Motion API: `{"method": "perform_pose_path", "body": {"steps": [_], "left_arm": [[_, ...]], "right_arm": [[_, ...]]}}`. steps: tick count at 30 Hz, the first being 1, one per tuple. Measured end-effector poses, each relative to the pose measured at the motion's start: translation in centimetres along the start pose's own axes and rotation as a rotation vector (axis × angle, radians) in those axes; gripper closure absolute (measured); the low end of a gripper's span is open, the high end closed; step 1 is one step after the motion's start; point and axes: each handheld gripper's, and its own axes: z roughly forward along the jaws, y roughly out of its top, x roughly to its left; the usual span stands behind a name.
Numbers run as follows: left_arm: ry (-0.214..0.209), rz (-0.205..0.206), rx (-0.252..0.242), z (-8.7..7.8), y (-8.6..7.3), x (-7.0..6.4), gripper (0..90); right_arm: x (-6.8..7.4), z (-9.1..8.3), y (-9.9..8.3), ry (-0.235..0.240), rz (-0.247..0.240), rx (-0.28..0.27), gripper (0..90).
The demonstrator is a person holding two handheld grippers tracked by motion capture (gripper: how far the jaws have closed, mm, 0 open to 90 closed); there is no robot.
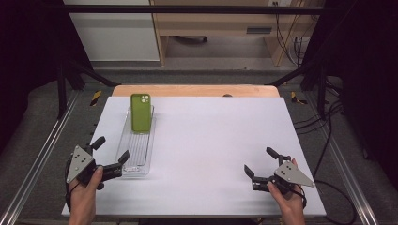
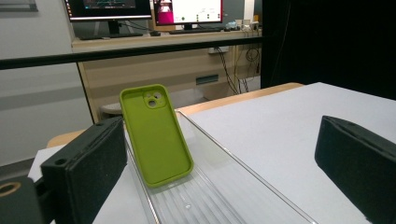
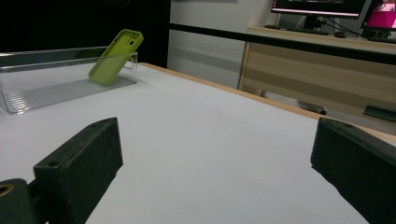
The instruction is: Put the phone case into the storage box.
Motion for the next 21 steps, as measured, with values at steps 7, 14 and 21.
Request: {"method": "perform_pose_path", "body": {"steps": [7, 14, 21], "left_arm": [[-0.015, -0.018, -0.002, 0.2, -0.6, -0.3, 2.1], [-0.035, -0.021, -0.001, 0.2, -1.2, -0.4, 2.1], [-0.042, -0.011, -0.008, 0.2, -2.0, -0.4, 2.2]], "right_arm": [[0.0, 0.0, 0.0, 0.001, 0.001, 0.0, 2.3], [0.0, 0.1, 0.0, 0.001, -0.001, 0.003, 2.3], [0.0, 0.1, -0.1, -0.001, 0.0, 0.003, 2.3]]}}
